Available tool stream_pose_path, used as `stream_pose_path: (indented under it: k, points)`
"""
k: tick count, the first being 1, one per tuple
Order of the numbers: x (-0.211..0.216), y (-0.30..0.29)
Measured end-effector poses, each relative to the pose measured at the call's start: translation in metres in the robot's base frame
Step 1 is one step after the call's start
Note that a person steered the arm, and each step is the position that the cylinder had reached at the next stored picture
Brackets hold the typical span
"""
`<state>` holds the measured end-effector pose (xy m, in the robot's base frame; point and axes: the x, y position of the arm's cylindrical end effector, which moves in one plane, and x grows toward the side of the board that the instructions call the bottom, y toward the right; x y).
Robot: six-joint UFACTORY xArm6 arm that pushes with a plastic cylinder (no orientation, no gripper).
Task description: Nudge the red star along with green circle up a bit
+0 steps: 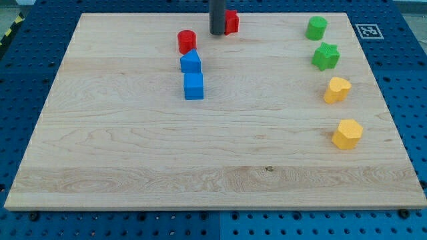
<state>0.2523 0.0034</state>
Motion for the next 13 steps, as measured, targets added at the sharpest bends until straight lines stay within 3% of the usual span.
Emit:
stream_pose_path:
  k: [6, 9, 13]
  points:
    - [-0.038, -0.005]
    - [0.014, 0.087]
    - [0.052, 0.229]
